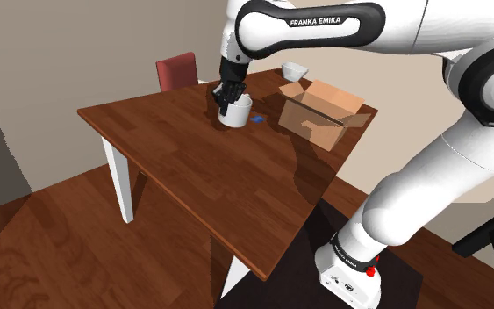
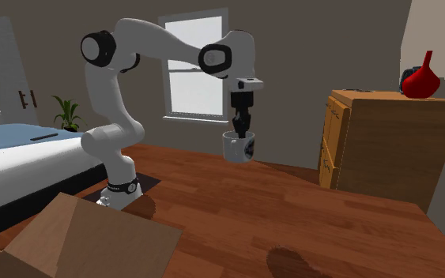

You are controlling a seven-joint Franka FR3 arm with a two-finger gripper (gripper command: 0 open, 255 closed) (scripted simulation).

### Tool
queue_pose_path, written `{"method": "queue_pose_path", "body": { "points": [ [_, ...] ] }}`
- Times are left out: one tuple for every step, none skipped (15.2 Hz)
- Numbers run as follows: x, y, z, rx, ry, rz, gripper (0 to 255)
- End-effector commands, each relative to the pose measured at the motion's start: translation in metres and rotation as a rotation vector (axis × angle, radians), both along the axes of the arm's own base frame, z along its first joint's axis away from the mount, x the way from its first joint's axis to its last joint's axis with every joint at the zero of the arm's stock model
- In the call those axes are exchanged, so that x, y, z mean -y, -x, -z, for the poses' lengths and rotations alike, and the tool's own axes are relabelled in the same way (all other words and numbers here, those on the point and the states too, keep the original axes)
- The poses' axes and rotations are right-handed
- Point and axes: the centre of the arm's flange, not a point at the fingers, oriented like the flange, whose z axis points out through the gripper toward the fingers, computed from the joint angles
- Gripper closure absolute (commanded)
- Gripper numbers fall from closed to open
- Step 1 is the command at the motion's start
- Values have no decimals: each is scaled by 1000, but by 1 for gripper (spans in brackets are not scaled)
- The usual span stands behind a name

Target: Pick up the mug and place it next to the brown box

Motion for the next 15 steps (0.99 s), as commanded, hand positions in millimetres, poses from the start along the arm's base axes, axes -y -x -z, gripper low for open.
{"method": "queue_pose_path", "body": {
  "points": [
    [0, 2, -11, 0, 0, 0, 255],
    [0, 2, -16, 0, 0, 0, 255],
    [0, 2, -21, 0, 0, 0, 255],
    [0, 2, -27, 0, 0, 0, 255],
    [0, 2, -32, 0, 0, 0, 255],
    [0, 2, -37, 0, 0, 0, 255],
    [0, 2, -43, 0, 0, 0, 255],
    [0, 2, -48, 0, 0, 0, 255],
    [0, 2, -53, 0, 0, 0, 255],
    [0, 2, -58, 0, 0, 0, 255],
    [0, 2, -64, 0, 0, 0, 255],
    [0, 2, -69, 0, 0, 0, 255],
    [0, 2, -74, 0, 0, 0, 255],
    [0, 2, -80, 0, 0, 0, 255],
    [0, 2, -85, 0, 0, 0, 255]
  ]
}}
